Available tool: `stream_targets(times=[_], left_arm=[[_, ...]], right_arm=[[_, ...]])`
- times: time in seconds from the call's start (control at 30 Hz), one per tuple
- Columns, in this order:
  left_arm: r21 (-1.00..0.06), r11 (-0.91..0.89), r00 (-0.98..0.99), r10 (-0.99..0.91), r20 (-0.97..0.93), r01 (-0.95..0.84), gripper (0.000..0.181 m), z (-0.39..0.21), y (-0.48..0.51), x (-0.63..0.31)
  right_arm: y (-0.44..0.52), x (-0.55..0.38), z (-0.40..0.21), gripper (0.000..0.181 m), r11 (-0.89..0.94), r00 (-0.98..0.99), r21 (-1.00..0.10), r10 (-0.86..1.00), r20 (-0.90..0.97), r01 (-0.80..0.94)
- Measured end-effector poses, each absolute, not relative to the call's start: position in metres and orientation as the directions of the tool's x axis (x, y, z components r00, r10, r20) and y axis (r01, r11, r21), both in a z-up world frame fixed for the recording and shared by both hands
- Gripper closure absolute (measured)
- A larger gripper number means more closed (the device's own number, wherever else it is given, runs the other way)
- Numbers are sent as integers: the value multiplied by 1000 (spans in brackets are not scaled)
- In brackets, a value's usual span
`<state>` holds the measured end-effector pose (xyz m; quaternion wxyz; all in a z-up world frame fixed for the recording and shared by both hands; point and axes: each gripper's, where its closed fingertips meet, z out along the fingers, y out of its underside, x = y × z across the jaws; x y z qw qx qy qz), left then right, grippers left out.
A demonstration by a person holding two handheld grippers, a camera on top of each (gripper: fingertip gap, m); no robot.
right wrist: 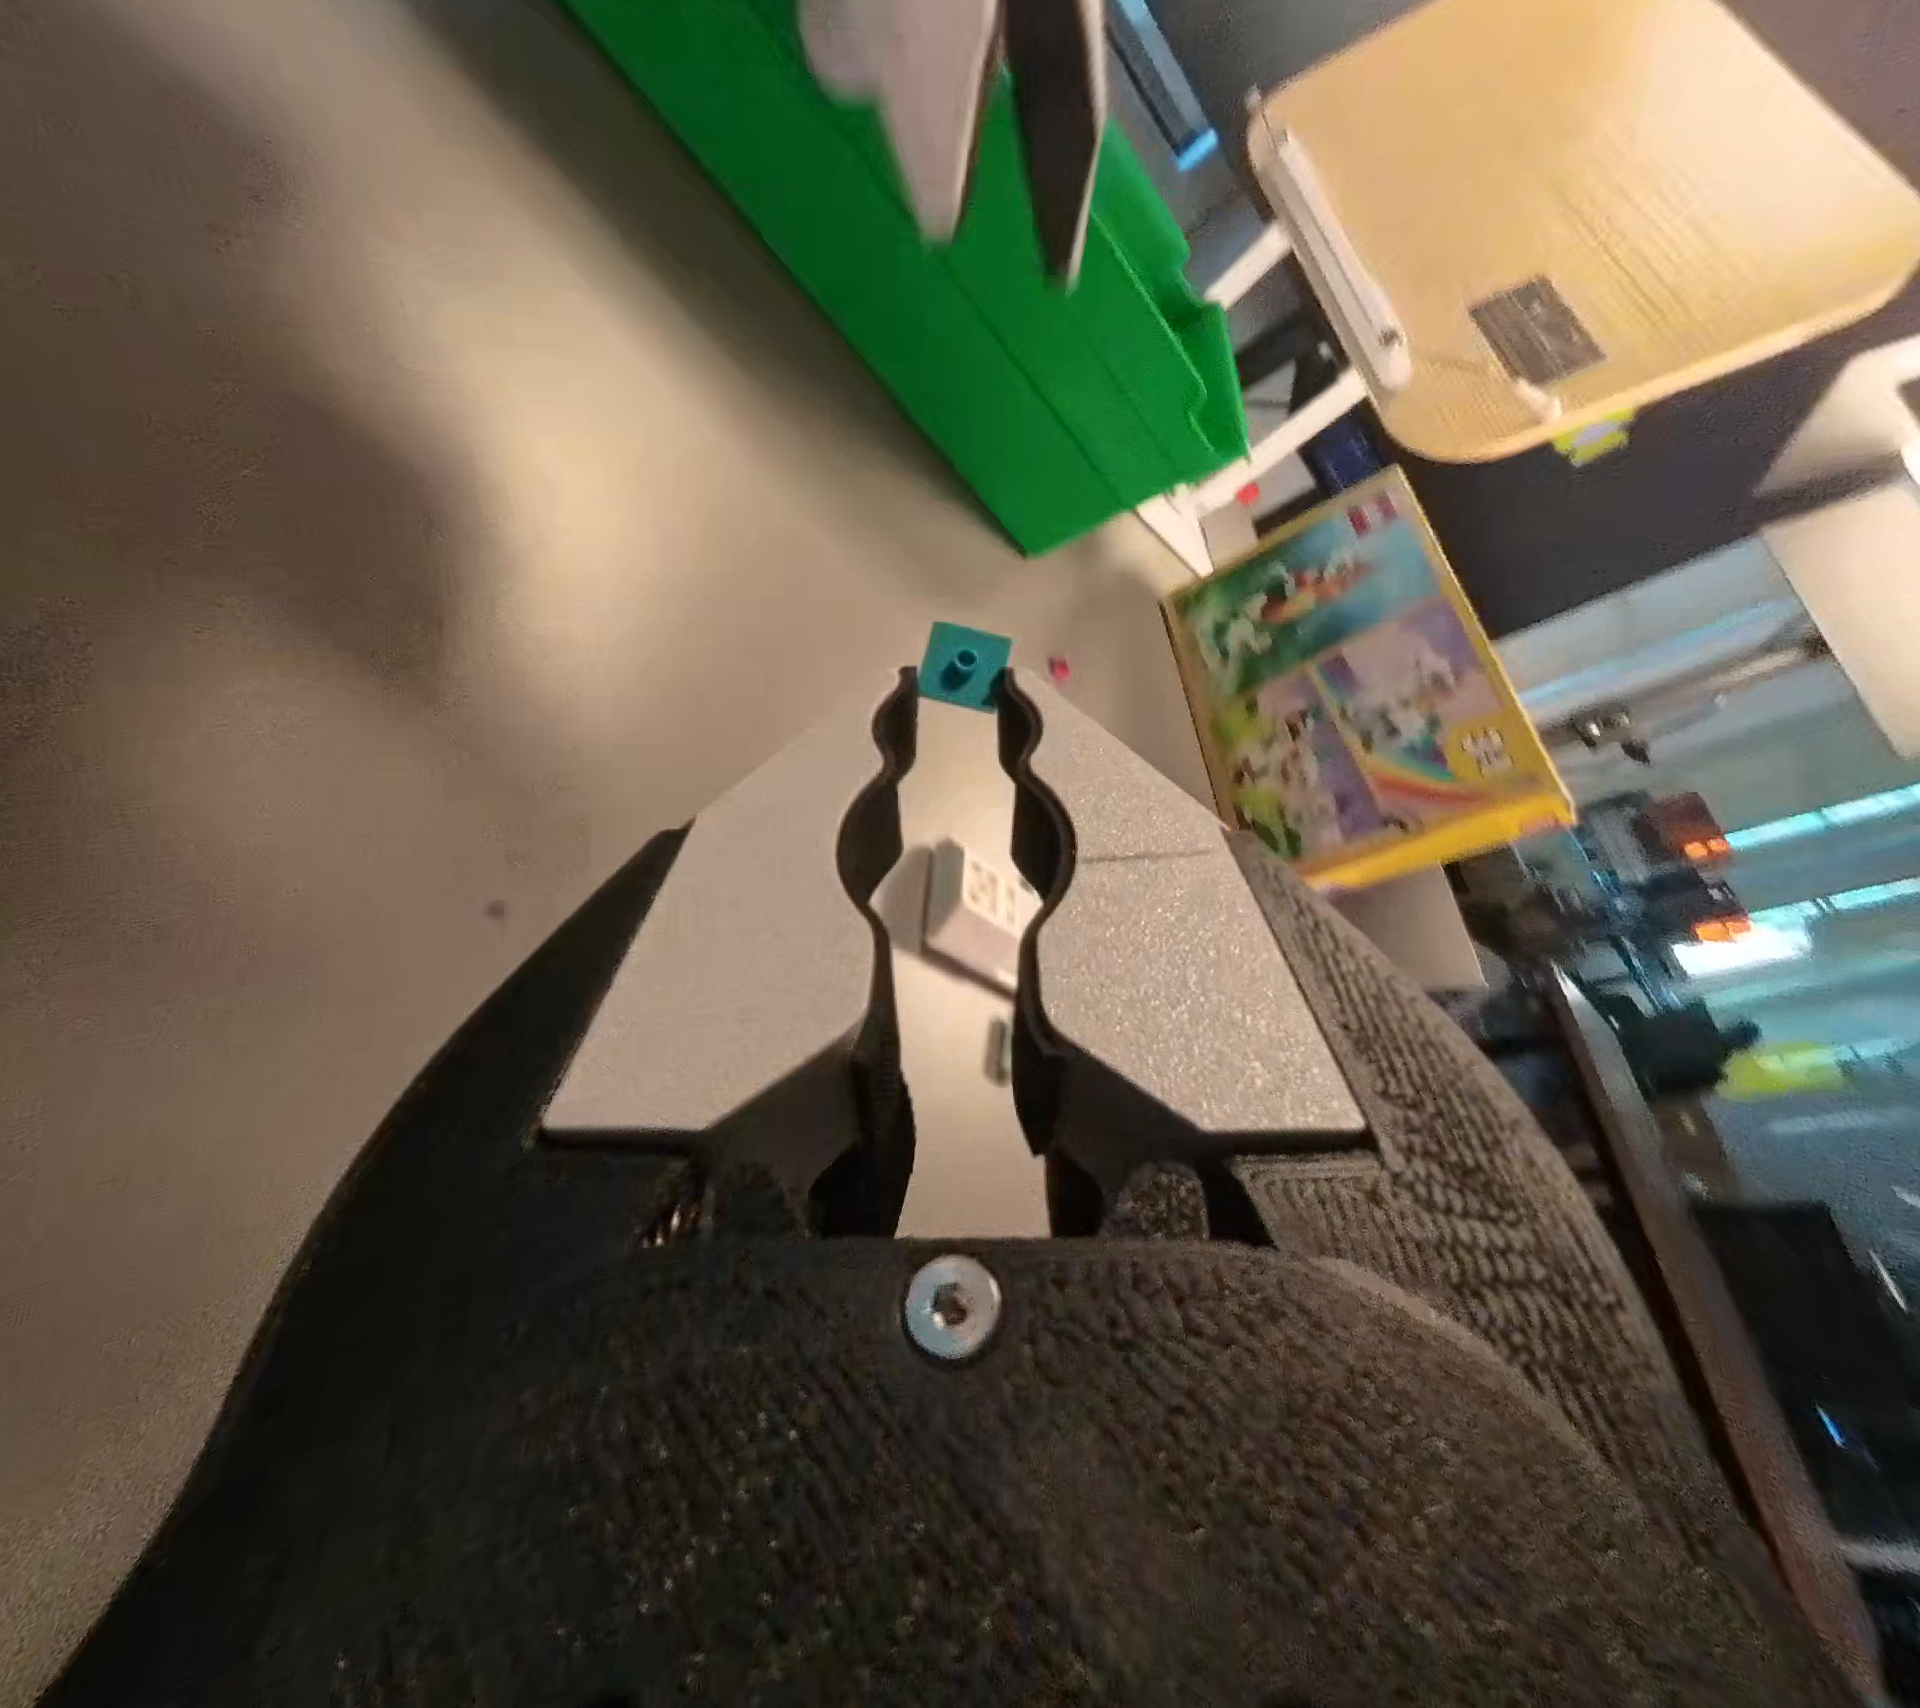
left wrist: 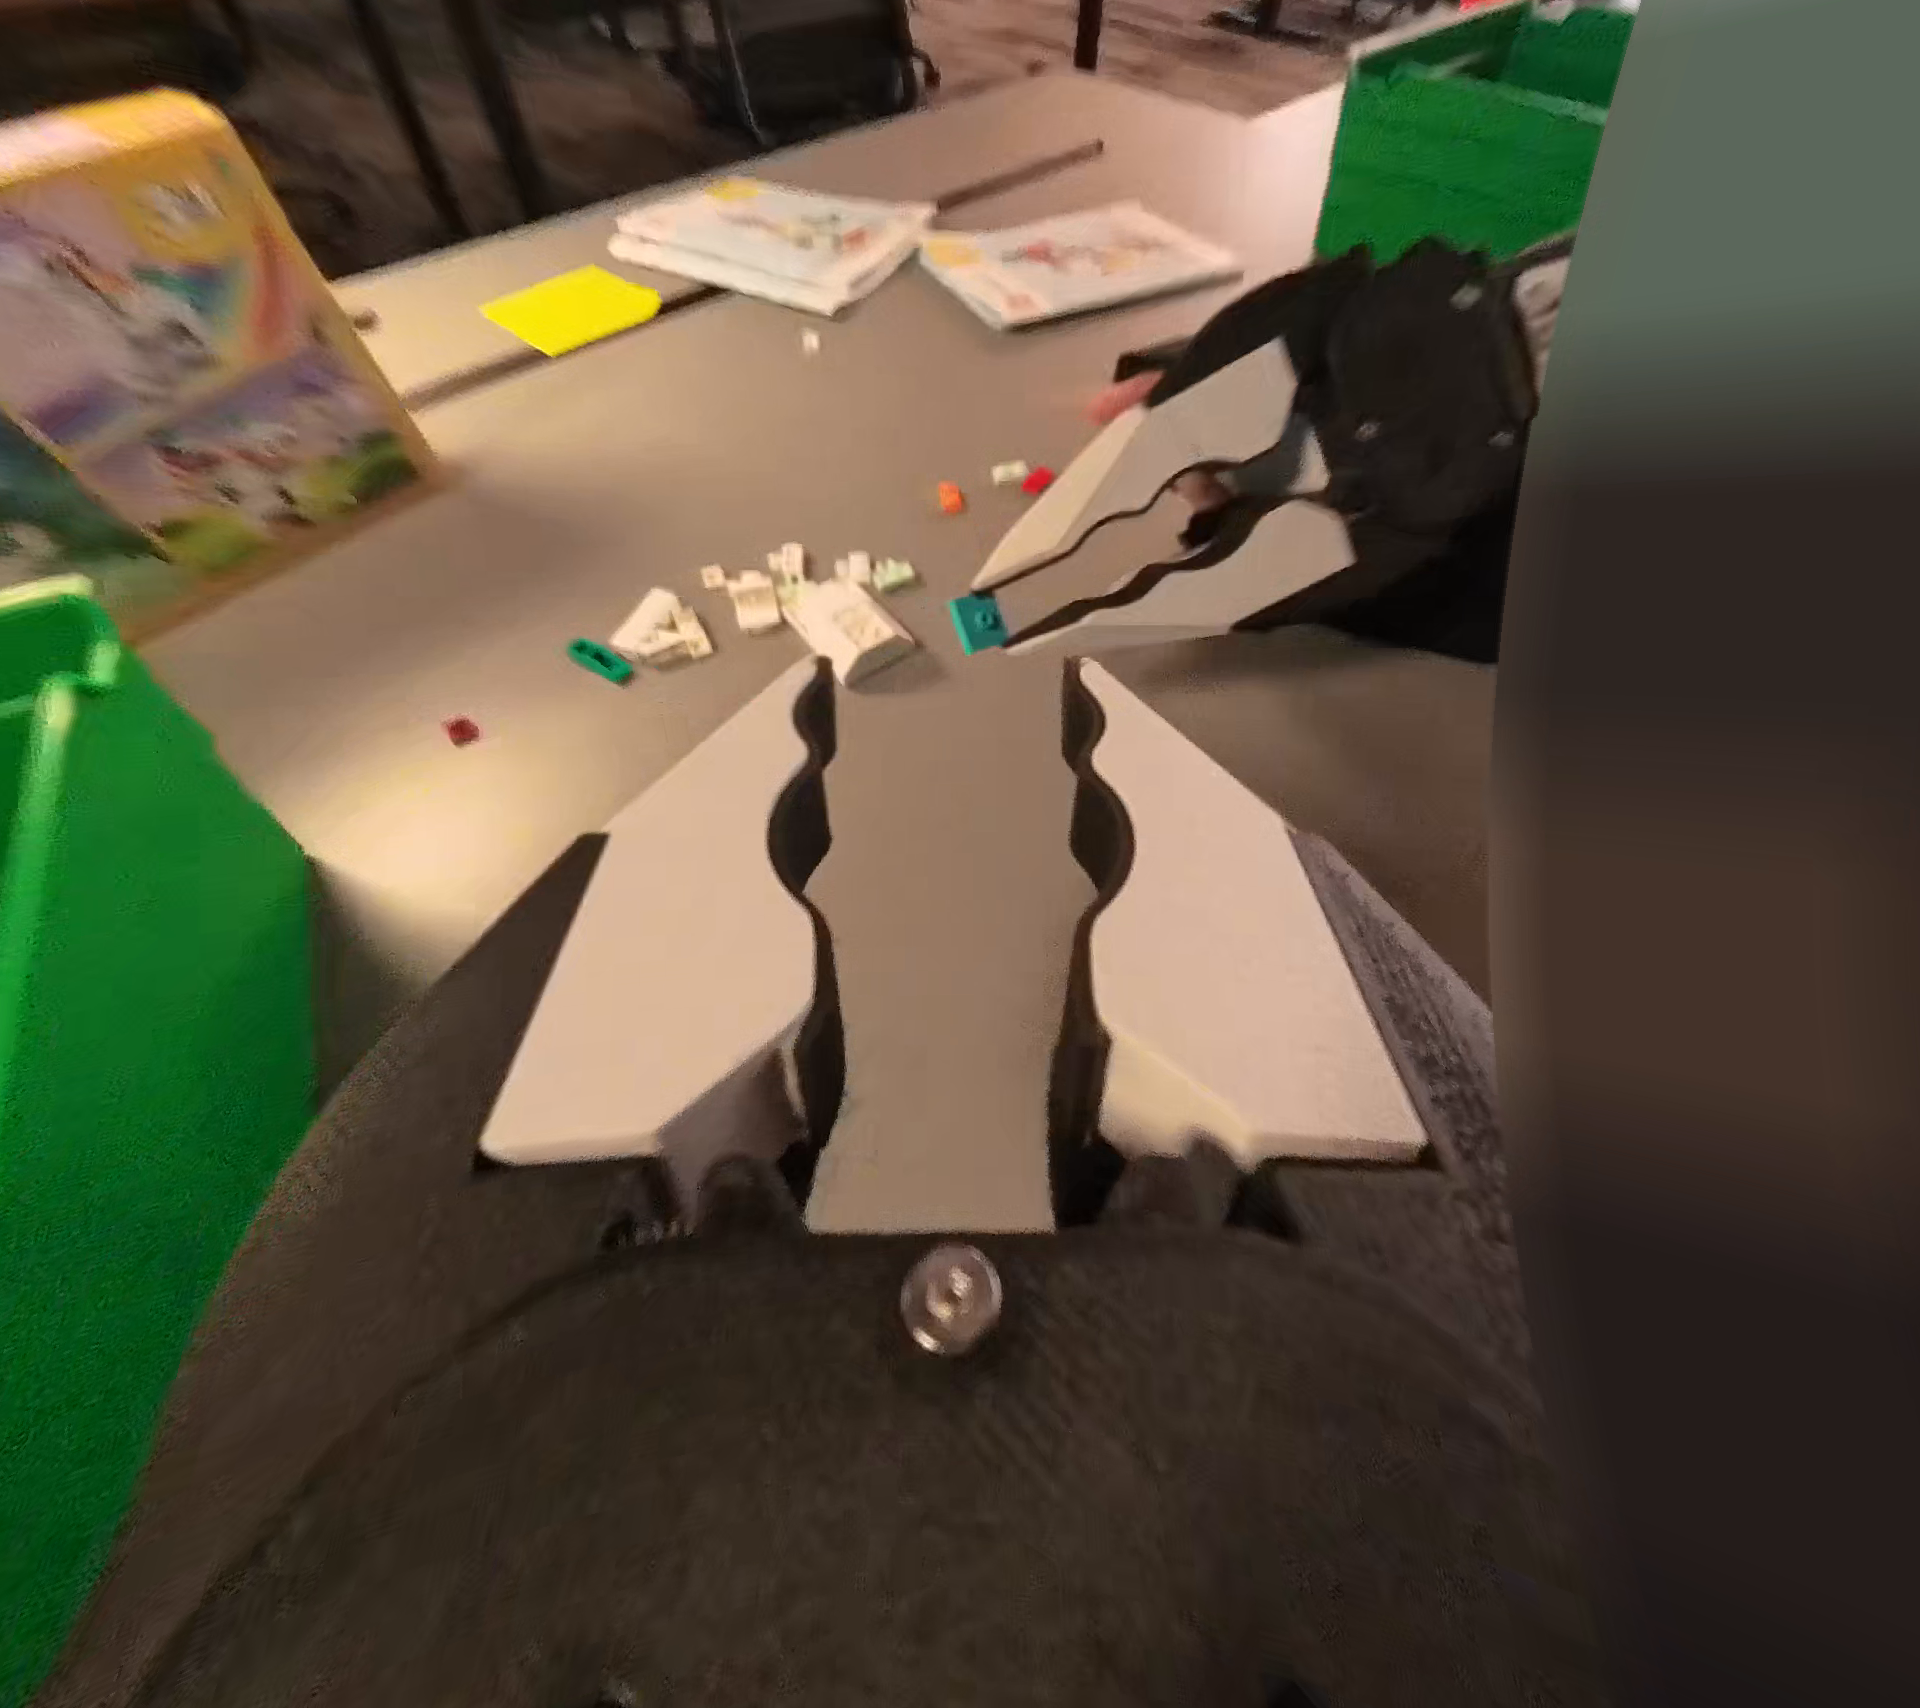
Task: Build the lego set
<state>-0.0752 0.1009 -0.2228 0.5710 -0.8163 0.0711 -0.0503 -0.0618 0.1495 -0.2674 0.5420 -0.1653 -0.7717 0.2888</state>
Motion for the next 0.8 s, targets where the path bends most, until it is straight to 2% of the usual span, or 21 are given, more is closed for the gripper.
stream_targets(times=[0.1,0.17,0.37,0.47,0.5,0.53,0.6,0.67,0.73,0.8], left_arm=[[-897,-435,980,-199,12,-77,139,-260,112,-75],[-907,-420,965,-248,87,-26,141,-264,116,-64],[-869,-460,902,-275,333,180,158,-263,118,-59],[-852,-465,848,-325,418,241,176,-259,116,-52],[-848,-469,843,-328,427,247,176,-259,116,-51],[-849,-471,843,-334,422,239,179,-258,114,-51],[-880,-423,872,-323,368,215,179,-246,109,-56],[-933,-313,920,-285,271,178,180,-214,98,-70],[-974,-210,980,-156,121,87,179,-181,80,-99],[-981,-194,997,61,-42,-29,179,-161,57,-143]], right_arm=[[126,-59,-260,167,777,-372,-614,533,761,-143],[118,-57,-261,168,795,-376,-583,495,783,-168],[109,-55,-260,168,806,-368,-555,461,807,-208],[107,-55,-261,168,809,-368,-548,454,812,-213],[107,-55,-261,167,811,-367,-545,450,814,-214],[106,-54,-260,169,811,-361,-542,448,818,-222],[116,-56,-249,155,798,-299,-562,494,816,-216],[142,-55,-234,143,717,-260,-679,633,729,-157],[182,-50,-226,143,595,-229,-800,770,595,-78],[226,-42,-236,148,486,-214,-872,859,465,55]])
